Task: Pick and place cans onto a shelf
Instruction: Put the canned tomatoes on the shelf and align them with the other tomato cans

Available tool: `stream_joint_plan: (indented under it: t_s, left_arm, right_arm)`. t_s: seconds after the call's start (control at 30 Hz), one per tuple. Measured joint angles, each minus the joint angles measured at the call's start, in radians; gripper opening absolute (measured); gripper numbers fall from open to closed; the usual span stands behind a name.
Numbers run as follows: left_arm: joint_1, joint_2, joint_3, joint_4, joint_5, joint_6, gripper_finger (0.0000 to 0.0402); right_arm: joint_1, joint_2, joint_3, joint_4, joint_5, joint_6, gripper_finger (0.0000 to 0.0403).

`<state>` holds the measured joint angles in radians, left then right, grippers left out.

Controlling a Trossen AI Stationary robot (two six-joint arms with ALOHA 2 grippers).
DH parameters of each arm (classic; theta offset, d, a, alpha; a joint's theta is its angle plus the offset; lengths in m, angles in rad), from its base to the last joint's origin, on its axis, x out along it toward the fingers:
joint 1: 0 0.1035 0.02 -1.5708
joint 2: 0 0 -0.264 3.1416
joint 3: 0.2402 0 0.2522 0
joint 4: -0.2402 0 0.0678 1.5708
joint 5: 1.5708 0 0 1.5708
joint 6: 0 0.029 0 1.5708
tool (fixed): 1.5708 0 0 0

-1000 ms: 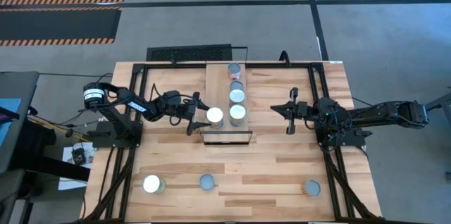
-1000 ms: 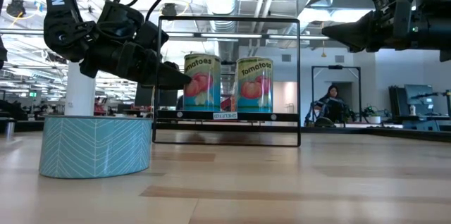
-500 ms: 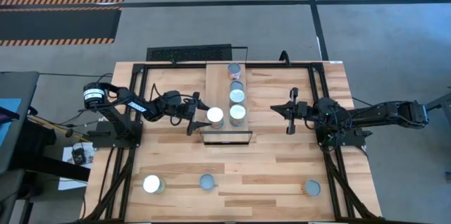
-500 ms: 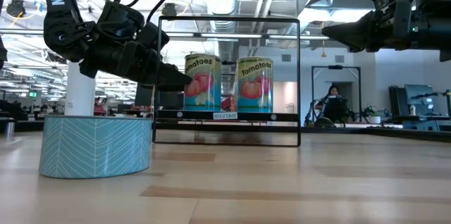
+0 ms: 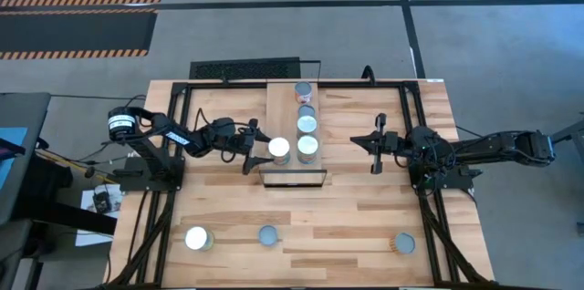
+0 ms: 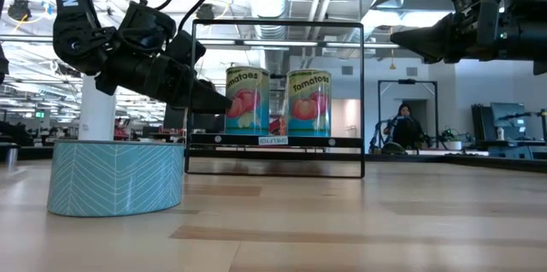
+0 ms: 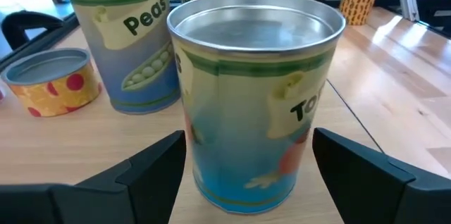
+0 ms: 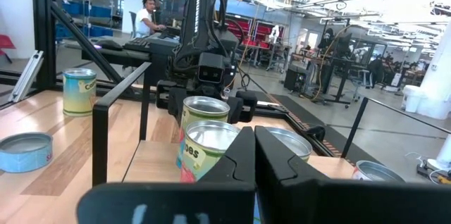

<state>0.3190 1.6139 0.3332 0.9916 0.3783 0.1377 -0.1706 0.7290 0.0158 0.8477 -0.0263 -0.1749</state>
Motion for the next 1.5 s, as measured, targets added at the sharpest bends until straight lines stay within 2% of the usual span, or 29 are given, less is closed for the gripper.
stream_joint_plan:
  t_s: [0.17, 0.33, 0.5, 0.6, 0.93, 1.03, 1.23, 1.5]
  left_arm:
    - [0.001, -0.038, 0.000, -0.058, 0.003, -0.008, 0.0296]
    - [0.001, -0.134, 0.001, -0.171, -0.003, 0.012, 0.0296]
    - [0.003, -0.233, 0.001, -0.366, -0.127, 0.053, 0.0286]
    - [0.014, -0.250, 0.001, -0.388, -0.182, 0.049, 0.0261]
    - [0.019, -0.193, 0.001, -0.294, -0.173, 0.017, 0.0143]
    - [0.019, -0.193, 0.001, -0.277, -0.141, 0.016, 0.0117]
    - [0.018, -0.193, 0.001, -0.287, -0.045, 0.016, 0.0081]
    - [0.018, -0.192, 0.001, -0.289, -0.016, 0.017, 0.0054]
  right_arm:
    - [0.000, 0.000, 0.000, 0.000, 0.000, 0.000, 0.0011]
    - [0.000, 0.000, 0.000, 0.000, 0.000, 0.000, 0.0011]
    - [0.000, 0.000, 0.000, 0.000, 0.000, 0.000, 0.0011]
    - [0.000, 0.000, 0.000, 0.001, 0.000, 0.000, 0.0011]
    - [0.000, 0.000, 0.000, 0.002, 0.000, 0.002, 0.0011]
    - [0.000, 0.000, 0.000, 0.002, 0.000, 0.002, 0.0011]
    - [0.000, 0.000, 0.000, 0.002, 0.000, 0.001, 0.0011]
    - [0.000, 0.000, 0.000, 0.002, 0.000, 0.001, 0.0011]
